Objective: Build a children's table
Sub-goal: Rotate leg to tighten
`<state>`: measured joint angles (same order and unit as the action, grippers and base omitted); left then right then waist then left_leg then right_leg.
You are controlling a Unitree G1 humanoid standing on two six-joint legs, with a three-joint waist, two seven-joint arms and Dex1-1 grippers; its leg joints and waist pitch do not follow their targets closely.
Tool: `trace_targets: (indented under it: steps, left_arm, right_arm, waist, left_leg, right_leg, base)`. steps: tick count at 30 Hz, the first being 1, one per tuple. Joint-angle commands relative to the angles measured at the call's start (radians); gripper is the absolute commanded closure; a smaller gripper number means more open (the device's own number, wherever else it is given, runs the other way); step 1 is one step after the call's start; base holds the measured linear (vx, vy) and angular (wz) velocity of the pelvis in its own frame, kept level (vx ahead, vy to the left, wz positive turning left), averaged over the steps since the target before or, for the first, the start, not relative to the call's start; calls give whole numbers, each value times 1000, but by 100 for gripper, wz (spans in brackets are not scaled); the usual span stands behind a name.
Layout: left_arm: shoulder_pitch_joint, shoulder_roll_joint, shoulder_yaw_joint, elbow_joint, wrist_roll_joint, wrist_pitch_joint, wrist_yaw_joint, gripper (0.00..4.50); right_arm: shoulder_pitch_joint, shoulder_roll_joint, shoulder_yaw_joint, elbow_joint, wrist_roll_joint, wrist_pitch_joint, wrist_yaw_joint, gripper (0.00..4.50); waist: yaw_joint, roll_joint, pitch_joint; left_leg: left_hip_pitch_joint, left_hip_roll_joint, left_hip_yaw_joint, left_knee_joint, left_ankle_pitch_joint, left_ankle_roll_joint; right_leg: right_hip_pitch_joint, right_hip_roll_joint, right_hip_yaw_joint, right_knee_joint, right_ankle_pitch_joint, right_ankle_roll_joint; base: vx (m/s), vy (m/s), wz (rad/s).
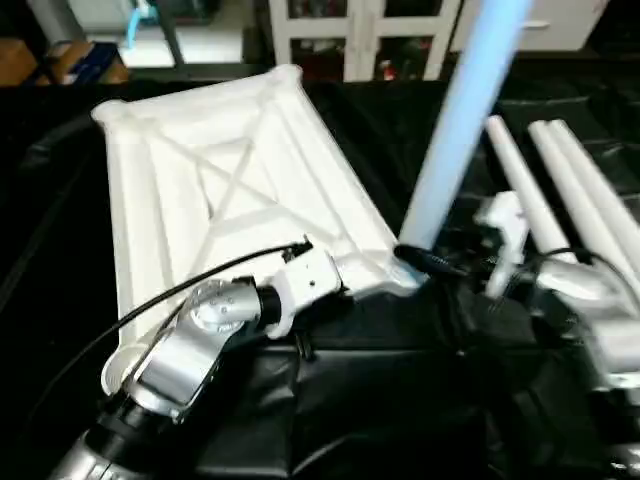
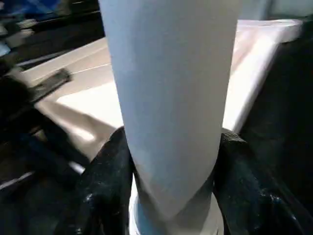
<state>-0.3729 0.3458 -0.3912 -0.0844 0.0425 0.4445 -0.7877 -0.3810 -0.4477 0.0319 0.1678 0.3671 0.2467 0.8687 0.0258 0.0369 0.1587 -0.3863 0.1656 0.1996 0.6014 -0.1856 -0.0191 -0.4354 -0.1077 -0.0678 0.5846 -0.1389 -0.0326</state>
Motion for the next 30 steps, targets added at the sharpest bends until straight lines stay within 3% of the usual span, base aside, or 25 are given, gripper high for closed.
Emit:
trace_targets:
  steps: [1,4,7,10,14,15,16,17,18,20,21,22,23,25,26,27,28,30]
  left_arm:
    - [1,-30,-65,-2,4,42,-1,450]
    - [-38,-111,-62,38,31,121,90,450]
    - [-102,-253,-23,119,52,225,243,450]
    - [-154,-384,35,180,44,274,372,450]
    - [-194,-463,59,212,26,273,412,450]
    - [-196,-460,61,211,27,274,408,450]
    - [-196,-451,64,208,30,275,402,450]
    - [-194,-441,73,206,35,284,402,450]
    - [-191,-427,81,203,39,284,400,450]
    - [-173,-375,97,190,43,265,380,450]
    - [-164,-351,102,184,43,253,367,450]
    - [-158,-333,107,177,41,251,354,450]
    - [-154,-323,110,172,39,251,346,450]
    - [-150,-308,120,171,39,246,340,450]
    - [-147,-286,133,175,40,240,329,450]
    - [-146,-278,137,178,40,238,324,450]
    - [-146,-277,137,178,40,238,324,450]
    - [-147,-262,142,182,38,230,316,450]
  right_arm:
    - [-11,38,-14,107,-82,45,-207,256]
    - [-44,133,-43,194,-123,49,-420,257]
    - [-119,254,-121,354,-147,1,-723,258]
    - [-185,334,-173,476,-162,-95,-938,259]
    - [-271,387,-148,608,-189,-186,-1007,259]
    - [-290,393,-144,626,-188,-206,-996,259]
    - [-304,396,-141,636,-187,-220,-974,259]
    - [-319,398,-143,648,-186,-244,-958,259]
    - [-328,396,-141,650,-181,-266,-925,259]
    - [-317,368,-103,596,-168,-307,-760,259]
    - [-302,347,-79,559,-172,-326,-695,224]
    - [-284,326,-63,517,-173,-334,-647,224]
    - [-272,315,-54,493,-172,-339,-621,224]
    - [-249,293,-45,445,-155,-335,-563,185]
    - [-210,251,-28,371,-133,-335,-476,185]
    - [-195,233,-20,344,-129,-339,-446,170]
    - [-194,232,-19,342,-128,-339,-443,170]
    - [-144,180,-6,258,-111,-323,-372,147]
  waist:
    - [0,-14,-80]
    - [-13,-16,-79]
    - [-29,-14,-79]
    - [-42,-13,-74]
    - [-55,-18,-72]
    - [-55,-8,-70]
    - [-60,-6,-68]
    - [-60,-11,-66]
    - [-61,0,-64]
    - [-63,-2,-63]
    - [-56,-6,-66]
    - [-49,-8,-67]
    - [-46,-10,-70]
    - [-34,-10,-76]
    - [-27,-4,-78]
    - [-21,-11,-79]
    - [-14,-11,-80]
    - [-10,-9,-83]
  left_leg:
    - [11,53,-31,-78,-190,88]
    - [15,51,-38,-86,-272,21]
    - [15,47,-39,-86,-314,-8]
    - [26,40,-45,-86,-427,-11]
    - [24,39,-51,-89,-482,7]
    - [30,44,-54,-91,-518,8]
    - [27,47,-59,-96,-543,8]
    - [26,51,-64,-100,-558,5]
    - [30,56,-70,-107,-597,-2]
    - [26,58,-73,-111,-625,-8]
    - [31,52,-70,-105,-607,-8]
    - [29,47,-63,-99,-547,1]
    - [24,48,-61,-98,-508,7]
    - [17,51,-55,-96,-410,30]
    - [20,55,-50,-95,-362,43]
    - [22,55,-44,-93,-340,58]
    - [27,55,-40,-91,-326,69]
    - [21,54,-37,-88,-284,78]
  right_leg:
    - [59,-45,40,-69,-370,-195]
    - [55,-42,35,-81,-455,-154]
    - [51,-42,31,-86,-473,-146]
    - [43,-38,14,-108,-554,-92]
    - [46,-34,-8,-126,-576,-46]
    - [46,-37,-19,-130,-582,-37]
    - [56,-37,-30,-133,-561,-27]
    - [57,-38,-34,-132,-553,-24]
    - [61,-39,-39,-129,-523,-27]
    - [65,-42,-39,-123,-481,-39]
    - [61,-51,-33,-126,-490,-49]
    - [56,-59,-22,-128,-486,-71]
    - [60,-61,-18,-125,-470,-82]
    - [64,-61,-7,-114,-388,-130]
    - [59,-58,-1,-104,-327,-166]
    - [60,-53,1,-103,-315,-174]
    - [55,-51,5,-102,-329,-181]
    - [57,-50,12,-94,-307,-191]
  base:
    - [0,0,0]
    - [0,0,0]
    - [-56,20,-9]
    - [-60,28,-8]
    - [0,0,0]
    - [0,0,0]
    - [0,0,0]
    - [0,0,0]
    - [0,0,0]
    - [0,0,0]
    - [0,0,0]
    - [0,0,0]
    - [0,0,0]
    - [0,0,0]
    - [0,0,0]
    - [52,-30,12]
    - [52,-30,12]
    - [57,-28,10]
